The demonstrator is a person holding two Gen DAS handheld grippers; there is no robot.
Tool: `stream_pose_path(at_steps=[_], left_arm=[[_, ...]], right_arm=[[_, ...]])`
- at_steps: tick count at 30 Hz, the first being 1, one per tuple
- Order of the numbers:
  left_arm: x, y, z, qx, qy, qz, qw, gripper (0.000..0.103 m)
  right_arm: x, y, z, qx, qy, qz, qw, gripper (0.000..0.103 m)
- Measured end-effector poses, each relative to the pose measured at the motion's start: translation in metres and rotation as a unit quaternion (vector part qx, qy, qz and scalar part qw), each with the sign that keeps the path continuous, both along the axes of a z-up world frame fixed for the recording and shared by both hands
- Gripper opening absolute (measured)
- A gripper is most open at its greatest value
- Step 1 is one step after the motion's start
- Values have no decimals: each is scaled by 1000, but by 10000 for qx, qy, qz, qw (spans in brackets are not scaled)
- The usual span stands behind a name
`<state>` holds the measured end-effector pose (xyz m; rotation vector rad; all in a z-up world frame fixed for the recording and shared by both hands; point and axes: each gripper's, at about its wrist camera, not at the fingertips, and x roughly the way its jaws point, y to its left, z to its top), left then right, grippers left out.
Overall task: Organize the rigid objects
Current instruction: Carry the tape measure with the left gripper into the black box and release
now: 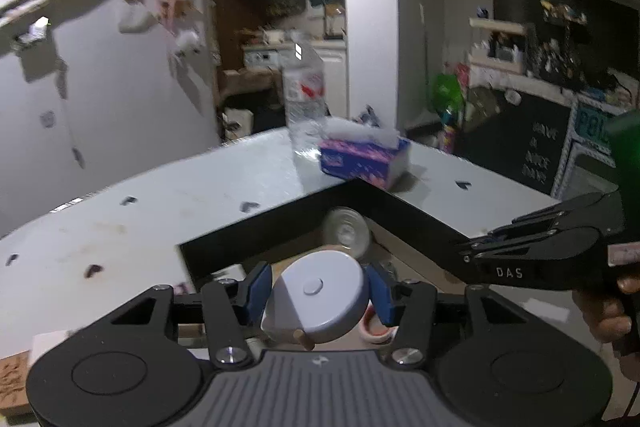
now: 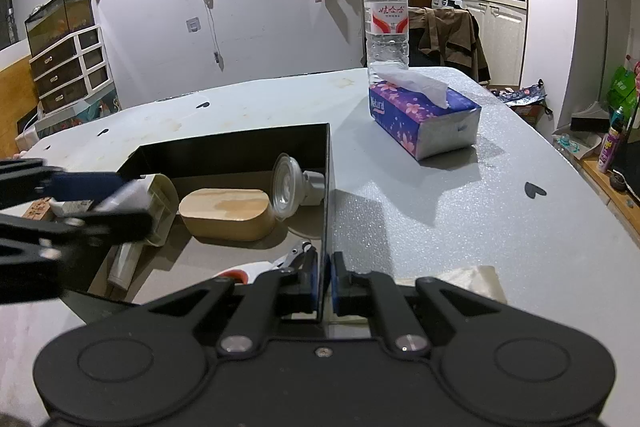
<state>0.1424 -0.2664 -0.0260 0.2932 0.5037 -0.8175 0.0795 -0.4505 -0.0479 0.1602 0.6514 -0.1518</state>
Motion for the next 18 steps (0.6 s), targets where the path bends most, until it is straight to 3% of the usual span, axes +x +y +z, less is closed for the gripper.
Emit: stream_pose_path(at_steps=[10, 16, 18], left_arm=[[30, -32, -19, 705, 334, -128, 9969, 52], [39, -35, -22, 775, 402, -96, 9961, 54], [42, -33, -24, 769, 480, -84, 9958, 61]], right_arm=[[0, 0, 0, 11, -2, 2, 10000, 7], [0, 0, 0, 6, 1, 5, 10000, 7], [0, 0, 0, 12, 0, 2, 10000, 7]])
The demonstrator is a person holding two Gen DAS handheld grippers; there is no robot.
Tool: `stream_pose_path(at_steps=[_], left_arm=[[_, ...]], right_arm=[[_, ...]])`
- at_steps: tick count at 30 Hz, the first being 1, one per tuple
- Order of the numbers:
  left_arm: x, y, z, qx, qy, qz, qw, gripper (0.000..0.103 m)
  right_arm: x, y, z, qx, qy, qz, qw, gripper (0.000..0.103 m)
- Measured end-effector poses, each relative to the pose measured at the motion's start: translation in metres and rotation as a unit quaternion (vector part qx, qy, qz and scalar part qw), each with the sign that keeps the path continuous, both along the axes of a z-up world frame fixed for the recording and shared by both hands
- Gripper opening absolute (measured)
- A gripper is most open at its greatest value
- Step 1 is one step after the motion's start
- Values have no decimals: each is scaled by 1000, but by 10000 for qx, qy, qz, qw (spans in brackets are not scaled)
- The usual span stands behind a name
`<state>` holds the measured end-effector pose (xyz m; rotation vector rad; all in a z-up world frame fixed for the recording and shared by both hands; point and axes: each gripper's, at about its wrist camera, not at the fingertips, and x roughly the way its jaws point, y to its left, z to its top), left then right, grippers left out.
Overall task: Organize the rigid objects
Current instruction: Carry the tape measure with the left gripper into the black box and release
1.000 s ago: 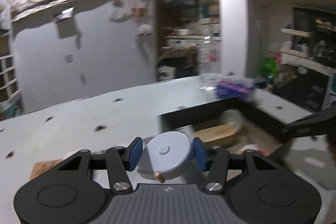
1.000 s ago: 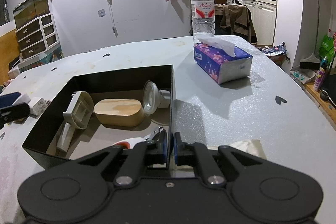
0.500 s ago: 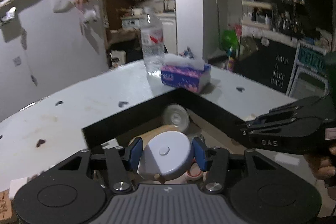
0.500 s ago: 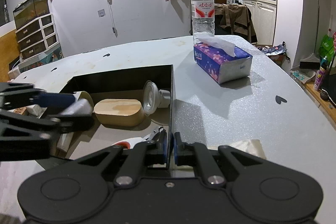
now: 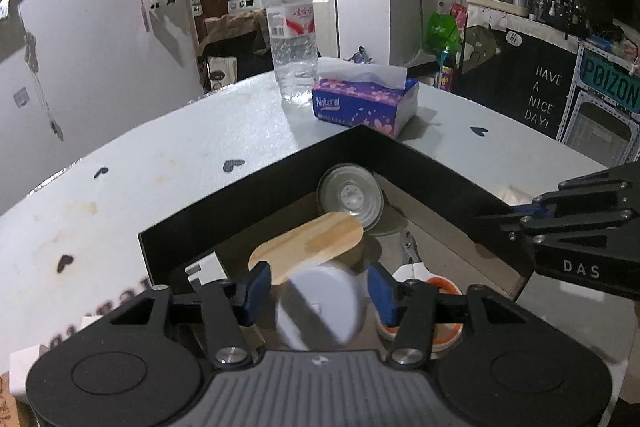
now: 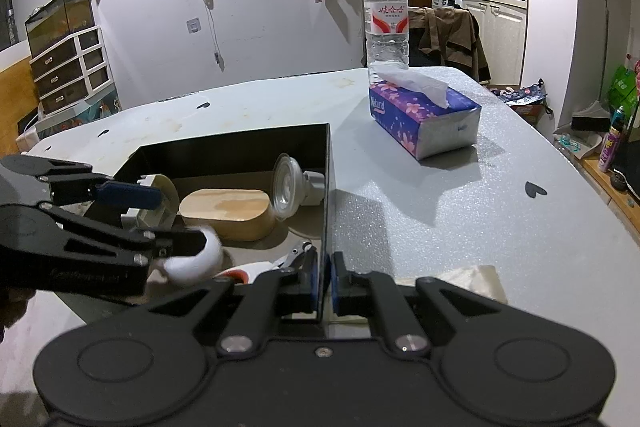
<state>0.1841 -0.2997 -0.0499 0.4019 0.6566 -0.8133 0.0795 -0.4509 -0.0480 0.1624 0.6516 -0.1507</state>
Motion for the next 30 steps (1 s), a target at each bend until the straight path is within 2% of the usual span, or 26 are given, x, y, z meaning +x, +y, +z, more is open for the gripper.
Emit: stream_pose_path(at_steps=[1, 3, 11, 20, 25, 30], left_arm=[[0, 0, -1, 5, 9, 14, 10000, 68], [1, 1, -2, 38, 47, -3, 10000, 71], [3, 6, -1, -59, 215, 47, 9997, 74], [-12, 10, 13, -296, 308, -79, 9991, 80], [-30, 21, 25, -559, 365, -169, 9976, 96], [-51, 38, 37, -780, 291, -197, 9963, 101]], right_arm=[[0, 0, 0, -2, 0, 0, 10000, 7], [0, 0, 0, -4, 0, 0, 10000, 7], [0, 0, 0, -3, 2, -3, 10000, 7], [0, 0, 0, -4, 2, -2, 10000, 7], [0, 0, 0, 2, -1, -6, 10000, 7], [0, -1, 0, 18, -3, -7, 10000, 7]])
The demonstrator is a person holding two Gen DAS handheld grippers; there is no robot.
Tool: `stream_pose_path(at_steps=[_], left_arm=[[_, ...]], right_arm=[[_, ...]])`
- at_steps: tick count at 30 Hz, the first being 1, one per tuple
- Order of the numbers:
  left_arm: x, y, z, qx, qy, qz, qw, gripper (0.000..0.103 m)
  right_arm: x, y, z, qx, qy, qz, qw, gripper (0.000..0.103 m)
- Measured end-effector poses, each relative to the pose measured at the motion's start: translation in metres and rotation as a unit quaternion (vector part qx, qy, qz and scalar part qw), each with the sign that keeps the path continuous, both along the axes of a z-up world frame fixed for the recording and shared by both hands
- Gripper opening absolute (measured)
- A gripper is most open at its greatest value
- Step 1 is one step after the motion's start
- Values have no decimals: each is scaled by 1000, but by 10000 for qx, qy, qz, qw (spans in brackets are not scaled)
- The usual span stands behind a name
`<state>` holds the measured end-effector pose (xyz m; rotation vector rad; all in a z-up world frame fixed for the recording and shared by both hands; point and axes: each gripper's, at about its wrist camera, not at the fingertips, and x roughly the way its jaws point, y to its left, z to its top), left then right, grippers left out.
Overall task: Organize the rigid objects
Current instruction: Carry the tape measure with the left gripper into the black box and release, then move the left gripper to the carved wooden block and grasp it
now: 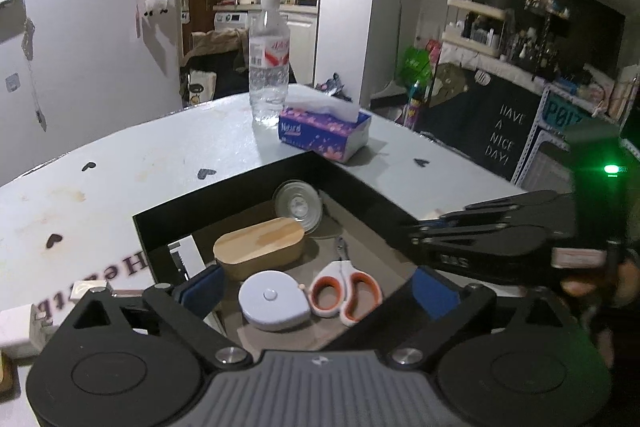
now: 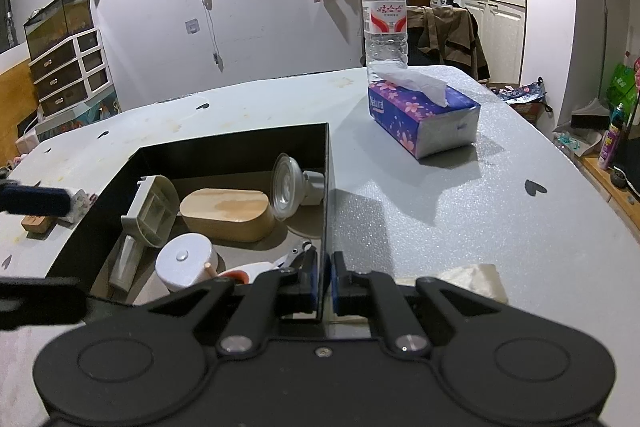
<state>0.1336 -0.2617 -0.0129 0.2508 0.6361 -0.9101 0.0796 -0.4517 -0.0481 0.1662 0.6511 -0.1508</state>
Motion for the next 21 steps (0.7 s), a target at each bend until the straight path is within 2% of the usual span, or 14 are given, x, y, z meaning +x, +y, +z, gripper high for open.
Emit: stream_pose_path(at_steps=[6, 8, 11, 13, 18, 21], left_arm=[[-17, 34, 8, -210, -194, 347, 9990, 103], [-19, 50, 8, -247, -332, 700, 9967, 103], [-20, 74, 7, -202, -721, 1371, 9877, 103], [-17, 89, 5, -141, -835, 1618, 9832, 103], [4, 130, -5, -99, -668, 2367, 9692, 103], [19, 151, -15, 30, -713, 2698, 9603, 103]], right_arm=[[0, 0, 0, 3, -3, 1, 10000, 7], [0, 0, 0, 10, -6, 1, 10000, 7], [0, 0, 0, -7, -6, -4, 10000, 7], [-1, 0, 0, -2, -7, -18, 10000, 7], [0, 2, 1, -8, 18, -66, 10000, 7], [0, 4, 1, -59, 37, -94, 9999, 7]])
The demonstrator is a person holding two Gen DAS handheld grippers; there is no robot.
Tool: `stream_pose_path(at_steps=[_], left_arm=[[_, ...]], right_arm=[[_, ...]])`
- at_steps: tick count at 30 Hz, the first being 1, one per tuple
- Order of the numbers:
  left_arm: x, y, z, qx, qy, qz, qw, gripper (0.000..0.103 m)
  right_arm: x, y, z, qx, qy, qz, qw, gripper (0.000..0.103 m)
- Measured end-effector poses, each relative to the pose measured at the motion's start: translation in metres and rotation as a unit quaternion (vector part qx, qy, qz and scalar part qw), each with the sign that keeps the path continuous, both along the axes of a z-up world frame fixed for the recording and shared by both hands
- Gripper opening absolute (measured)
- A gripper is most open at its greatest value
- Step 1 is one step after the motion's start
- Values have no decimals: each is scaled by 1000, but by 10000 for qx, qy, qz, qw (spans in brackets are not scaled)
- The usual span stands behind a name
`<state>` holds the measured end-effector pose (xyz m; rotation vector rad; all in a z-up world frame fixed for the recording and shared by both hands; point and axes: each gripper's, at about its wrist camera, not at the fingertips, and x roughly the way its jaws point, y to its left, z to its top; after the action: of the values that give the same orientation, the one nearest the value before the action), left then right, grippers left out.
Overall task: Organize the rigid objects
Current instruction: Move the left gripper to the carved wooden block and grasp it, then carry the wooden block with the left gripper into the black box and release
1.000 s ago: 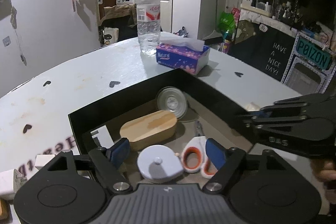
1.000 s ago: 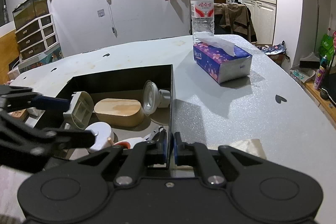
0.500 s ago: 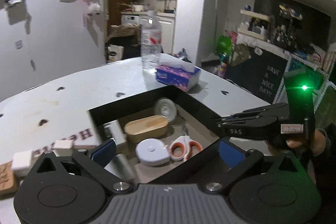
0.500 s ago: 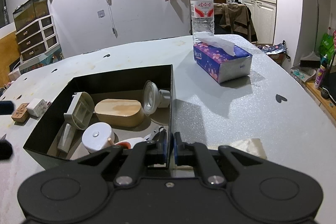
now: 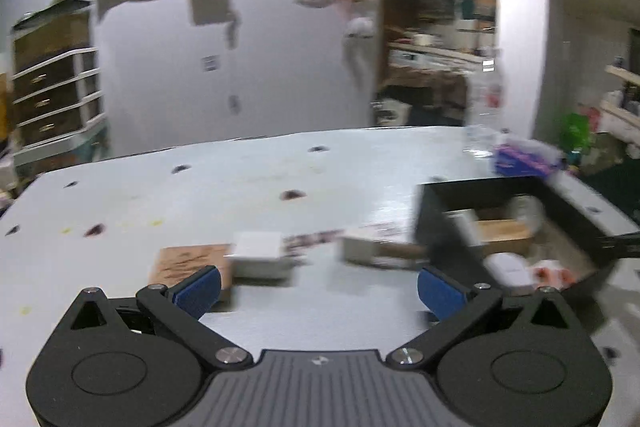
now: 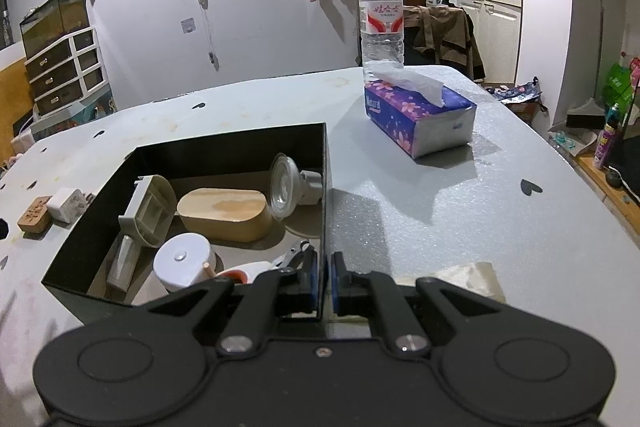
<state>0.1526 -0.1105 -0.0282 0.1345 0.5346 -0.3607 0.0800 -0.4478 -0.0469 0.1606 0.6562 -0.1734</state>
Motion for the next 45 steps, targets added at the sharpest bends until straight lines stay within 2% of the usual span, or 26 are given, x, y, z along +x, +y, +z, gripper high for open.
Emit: stream_pose_path(at_steps=[5, 8, 11, 21, 28, 45], left_arm=[[33, 32, -16, 184, 18, 703, 9974, 103], [59, 48, -25, 126, 232, 1043, 9942, 103], [80, 58, -35, 153, 430, 1180, 9920, 103], [122, 46, -56, 434, 477, 1095, 9919, 102], [128, 51, -62, 122, 471, 1164, 9920, 76], [119, 50, -59, 99, 517, 1260, 9906, 75]], right_arm=[[3, 5, 0, -110, 44, -35, 9999, 7], [3, 5, 0, -127, 53, -49, 9999, 7], [3, 5, 0, -117, 59, -65, 9999, 7], [4, 6, 1, -124, 80, -130, 9998, 7], [4, 7, 0, -96, 82, -189, 9997, 7], [4, 6, -1, -38, 62, -241, 9997, 7]])
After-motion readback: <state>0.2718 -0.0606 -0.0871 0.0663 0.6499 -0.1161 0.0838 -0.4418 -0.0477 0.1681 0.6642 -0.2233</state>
